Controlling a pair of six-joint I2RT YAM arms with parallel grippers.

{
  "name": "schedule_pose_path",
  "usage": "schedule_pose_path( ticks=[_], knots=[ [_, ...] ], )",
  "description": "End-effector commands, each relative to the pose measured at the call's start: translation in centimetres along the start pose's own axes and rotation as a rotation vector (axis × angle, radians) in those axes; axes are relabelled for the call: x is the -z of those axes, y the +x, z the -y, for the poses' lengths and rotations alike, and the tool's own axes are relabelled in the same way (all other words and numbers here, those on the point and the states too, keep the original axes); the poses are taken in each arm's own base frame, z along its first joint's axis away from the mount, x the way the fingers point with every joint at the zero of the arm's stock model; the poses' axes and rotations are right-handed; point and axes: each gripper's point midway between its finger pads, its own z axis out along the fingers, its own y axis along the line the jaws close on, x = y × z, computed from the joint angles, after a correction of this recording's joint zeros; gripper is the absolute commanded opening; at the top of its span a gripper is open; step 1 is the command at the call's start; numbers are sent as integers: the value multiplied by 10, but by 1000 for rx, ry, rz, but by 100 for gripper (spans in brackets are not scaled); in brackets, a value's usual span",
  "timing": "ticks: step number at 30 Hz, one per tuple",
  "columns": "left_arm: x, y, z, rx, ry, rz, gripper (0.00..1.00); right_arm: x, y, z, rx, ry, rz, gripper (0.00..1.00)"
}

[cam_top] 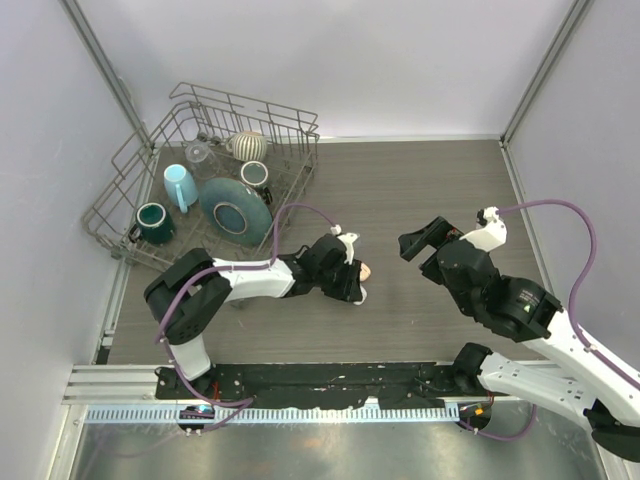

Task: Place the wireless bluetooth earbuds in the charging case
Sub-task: Place the charging case at the center of the board, then reset both arms

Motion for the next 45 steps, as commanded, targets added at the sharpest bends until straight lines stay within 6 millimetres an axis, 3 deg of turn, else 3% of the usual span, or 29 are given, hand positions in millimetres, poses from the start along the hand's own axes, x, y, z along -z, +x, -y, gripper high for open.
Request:
schedule_pose_path(
  ticks=[1, 12, 13, 22, 27, 28, 29, 30, 36, 37, 43, 45],
  knots=[
    [1, -10, 5, -27, -3, 16, 42, 0, -10, 1, -43, 5, 51, 97],
    [18, -21, 5, -43, -37, 58, 46, 1, -10, 2, -37, 5, 51, 97],
    [22, -24, 8, -45, -35, 67, 54, 0, -10, 1, -34, 6, 51, 97],
    [42, -37, 20, -77, -12, 99, 60, 2, -12, 1, -33, 0, 54, 98],
    [81, -68, 37, -138, -9, 223, 62, 1, -13, 5, -20, 9, 68, 98],
    [89, -73, 41, -150, -4, 244, 66, 1, -13, 6, -16, 12, 71, 98],
    [96, -79, 44, -172, 0, 271, 77, -1, -12, 9, -8, 21, 74, 98],
    [112, -89, 52, -187, 17, 320, 98, -2, -11, 10, 4, 25, 74, 98],
    [173, -125, 61, -192, 11, 575, 100, -13, -11, 14, 129, 83, 89, 100],
    [190, -131, 53, -158, -36, 645, 100, -14, -12, 15, 153, 94, 94, 100],
    [241, -142, 44, -207, -143, 721, 100, -29, -28, 20, 262, 182, 131, 100],
    [257, -146, 40, -201, -180, 751, 100, -43, -36, 30, 307, 238, 121, 100]
  ],
)
